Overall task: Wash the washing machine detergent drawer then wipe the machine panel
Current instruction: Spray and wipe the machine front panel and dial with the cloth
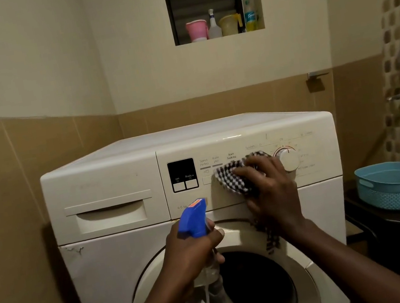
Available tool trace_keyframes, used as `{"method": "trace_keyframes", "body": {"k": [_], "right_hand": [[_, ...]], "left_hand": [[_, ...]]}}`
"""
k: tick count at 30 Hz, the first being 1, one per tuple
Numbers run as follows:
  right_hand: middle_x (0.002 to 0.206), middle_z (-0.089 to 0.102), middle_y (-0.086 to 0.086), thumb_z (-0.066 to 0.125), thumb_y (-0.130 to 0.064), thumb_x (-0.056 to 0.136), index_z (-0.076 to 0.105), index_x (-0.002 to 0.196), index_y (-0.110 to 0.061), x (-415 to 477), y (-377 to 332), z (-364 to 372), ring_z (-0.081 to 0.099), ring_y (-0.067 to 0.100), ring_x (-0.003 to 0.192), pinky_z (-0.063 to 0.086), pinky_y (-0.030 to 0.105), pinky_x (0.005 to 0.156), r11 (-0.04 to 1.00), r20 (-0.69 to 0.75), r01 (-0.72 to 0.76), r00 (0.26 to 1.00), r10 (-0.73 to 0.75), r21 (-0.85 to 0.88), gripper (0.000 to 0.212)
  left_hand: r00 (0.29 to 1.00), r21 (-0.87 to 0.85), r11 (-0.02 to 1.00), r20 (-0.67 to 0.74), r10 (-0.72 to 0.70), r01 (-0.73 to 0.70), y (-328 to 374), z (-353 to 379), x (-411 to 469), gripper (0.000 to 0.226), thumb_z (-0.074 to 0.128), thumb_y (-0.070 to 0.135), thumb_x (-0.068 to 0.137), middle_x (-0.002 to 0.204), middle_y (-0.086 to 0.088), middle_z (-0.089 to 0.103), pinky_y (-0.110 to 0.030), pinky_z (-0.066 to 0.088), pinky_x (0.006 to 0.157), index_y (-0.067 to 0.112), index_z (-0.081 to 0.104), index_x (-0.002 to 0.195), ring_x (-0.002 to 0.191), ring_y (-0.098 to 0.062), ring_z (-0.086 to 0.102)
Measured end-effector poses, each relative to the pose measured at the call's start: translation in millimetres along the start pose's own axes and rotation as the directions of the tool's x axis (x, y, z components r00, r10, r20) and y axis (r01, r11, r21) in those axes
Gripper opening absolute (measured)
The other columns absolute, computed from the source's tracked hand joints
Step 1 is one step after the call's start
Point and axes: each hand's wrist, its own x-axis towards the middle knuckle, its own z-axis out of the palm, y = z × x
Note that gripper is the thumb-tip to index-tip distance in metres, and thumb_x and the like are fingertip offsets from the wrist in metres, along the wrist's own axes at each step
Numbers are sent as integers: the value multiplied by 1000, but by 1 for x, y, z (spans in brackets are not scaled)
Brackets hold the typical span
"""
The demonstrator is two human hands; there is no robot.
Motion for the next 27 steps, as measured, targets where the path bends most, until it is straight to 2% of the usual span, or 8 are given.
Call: {"method": "trace_keyframes", "body": {"k": [3, 5, 9, 14, 17, 21, 24, 27], "right_hand": [[120, 58, 3, 67, -13, 62, 65, 111, -21, 14, -5, 1, 45, 24, 112, 37, 42, 91, 997, -58, -49, 997, 45, -56, 50], [120, 58, 3, 66, -14, 62, 64, 112, -22, 8, -10, 6, 45, 25, 112, 31, 38, 94, 997, -67, -61, 996, 58, -50, 50], [112, 60, 4, 79, -10, 61, 68, 108, -18, -23, -18, 18, 54, 26, 103, 41, 34, 82, 999, -10, 36, 999, -37, -3, 49], [105, 63, 7, 79, -5, 63, 72, 103, -14, -29, -15, 15, 59, 25, 93, 54, 34, 63, 993, -4, 103, 995, -103, 49, 42], [109, 61, 10, 71, -9, 71, 70, 109, -14, 0, -12, 6, 54, 25, 99, 52, 32, 66, 1000, -81, -15, 997, 17, 17, 38], [112, 59, 6, 69, -7, 65, 68, 112, -19, 42, -21, 3, 53, 23, 101, 45, 27, 65, 994, -115, -108, 987, 109, 10, 48], [111, 59, 5, 65, -15, 69, 68, 110, -20, 46, -40, 10, 53, 22, 99, 41, 24, 63, 998, -90, -57, 994, 58, 8, 42], [109, 61, 4, 72, -17, 70, 70, 107, -19, 32, -47, 16, 54, 20, 95, 43, 25, 57, 996, -28, 85, 996, -85, -4, 37]], "left_hand": [[1000, 3, 1000, 6, 7, -7, 1, -1, 1, 21, 73, 3, 82, 77, -14, 64, -42, 55, 71, 2, 62, 100, 56, -28, 64], [1000, 14, 1000, 8, 15, -15, 2, -2, 1, 21, 74, 3, 82, 77, -13, 64, -42, 57, 71, 3, 62, 99, 57, -27, 64], [999, -4, 1000, -32, 7, -7, 0, -4, 2, 17, 72, 1, 83, 71, -13, 63, -42, 54, 68, 3, 62, 96, 56, -31, 63], [999, 5, 1000, -32, 22, -22, -4, -9, 1, 15, 71, 0, 83, 68, -13, 60, -41, 51, 67, 2, 61, 94, 55, -30, 62], [1000, 14, 1000, -22, 21, -20, -3, -16, -1, 15, 72, 1, 83, 68, -12, 61, -41, 53, 67, 3, 61, 93, 54, -29, 63], [1000, 25, 1000, -8, 10, -10, -3, -20, -1, 18, 73, 3, 83, 69, -11, 63, -40, 56, 67, 4, 62, 97, 54, -26, 64], [1000, 23, 1000, -18, 10, -9, -2, -16, 1, 19, 72, 3, 83, 72, -13, 64, -43, 56, 71, 5, 62, 99, 54, -25, 65], [998, -7, 1000, -56, 13, -13, -1, -14, 3, 17, 72, 3, 83, 74, -14, 65, -43, 56, 70, 6, 63, 97, 56, -27, 65]]}}
